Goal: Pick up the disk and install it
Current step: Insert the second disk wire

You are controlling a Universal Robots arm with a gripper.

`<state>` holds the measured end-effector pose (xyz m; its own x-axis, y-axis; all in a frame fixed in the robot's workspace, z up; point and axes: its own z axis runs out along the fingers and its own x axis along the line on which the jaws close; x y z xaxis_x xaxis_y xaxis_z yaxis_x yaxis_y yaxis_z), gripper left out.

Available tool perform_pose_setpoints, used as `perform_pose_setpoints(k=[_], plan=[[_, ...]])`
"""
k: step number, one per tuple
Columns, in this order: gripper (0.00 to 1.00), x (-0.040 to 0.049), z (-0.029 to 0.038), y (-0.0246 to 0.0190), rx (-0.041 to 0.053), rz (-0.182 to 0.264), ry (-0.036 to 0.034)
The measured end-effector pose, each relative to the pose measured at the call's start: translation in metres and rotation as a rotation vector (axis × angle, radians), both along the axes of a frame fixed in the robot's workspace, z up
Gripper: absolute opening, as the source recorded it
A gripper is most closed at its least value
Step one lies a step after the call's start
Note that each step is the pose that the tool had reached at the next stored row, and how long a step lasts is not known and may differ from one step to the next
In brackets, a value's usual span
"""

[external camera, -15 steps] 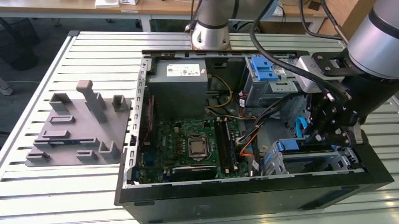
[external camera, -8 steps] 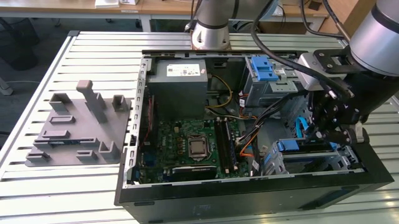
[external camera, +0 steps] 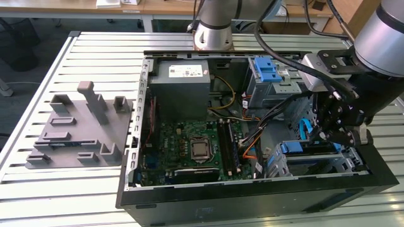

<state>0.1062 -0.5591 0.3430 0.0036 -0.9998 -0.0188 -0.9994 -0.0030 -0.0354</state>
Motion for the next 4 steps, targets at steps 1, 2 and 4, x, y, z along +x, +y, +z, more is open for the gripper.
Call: perform_pose_setpoints(k=[1, 2, 4], plan=[[0.11, 0.0000, 0.0000, 0.0000, 0.0000, 0.000, 0.0000], [0.11, 0.0000, 0.0000, 0.0000, 0.0000, 0.000, 0.0000], [0.11, 0.0000, 0.0000, 0.0000, 0.0000, 0.000, 0.0000]])
